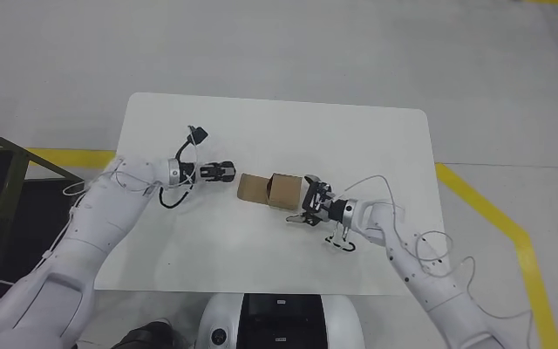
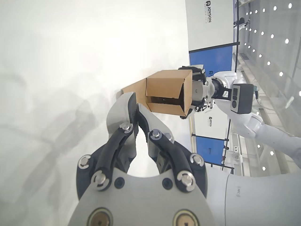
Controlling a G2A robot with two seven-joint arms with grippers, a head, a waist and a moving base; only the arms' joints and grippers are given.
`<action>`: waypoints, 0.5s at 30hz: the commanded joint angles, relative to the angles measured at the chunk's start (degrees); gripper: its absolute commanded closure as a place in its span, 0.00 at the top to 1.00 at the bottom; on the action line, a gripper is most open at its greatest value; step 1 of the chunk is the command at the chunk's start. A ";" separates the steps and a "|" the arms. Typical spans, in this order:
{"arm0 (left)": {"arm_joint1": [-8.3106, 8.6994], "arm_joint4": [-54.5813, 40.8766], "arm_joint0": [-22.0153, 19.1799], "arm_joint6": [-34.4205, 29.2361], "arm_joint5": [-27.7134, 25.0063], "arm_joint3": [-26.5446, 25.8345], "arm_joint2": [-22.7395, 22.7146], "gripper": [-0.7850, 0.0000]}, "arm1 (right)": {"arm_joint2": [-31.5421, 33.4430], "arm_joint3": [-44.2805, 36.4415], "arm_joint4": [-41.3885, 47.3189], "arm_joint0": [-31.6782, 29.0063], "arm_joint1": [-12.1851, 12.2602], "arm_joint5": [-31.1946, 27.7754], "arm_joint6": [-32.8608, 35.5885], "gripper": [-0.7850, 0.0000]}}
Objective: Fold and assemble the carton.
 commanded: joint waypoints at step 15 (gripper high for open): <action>-2.06 4.69 -1.94 1.19 1.94 2.69 3.22 0.00 | -1.35 2.44 -0.26 1.35 -0.37 1.68 -1.07 1.00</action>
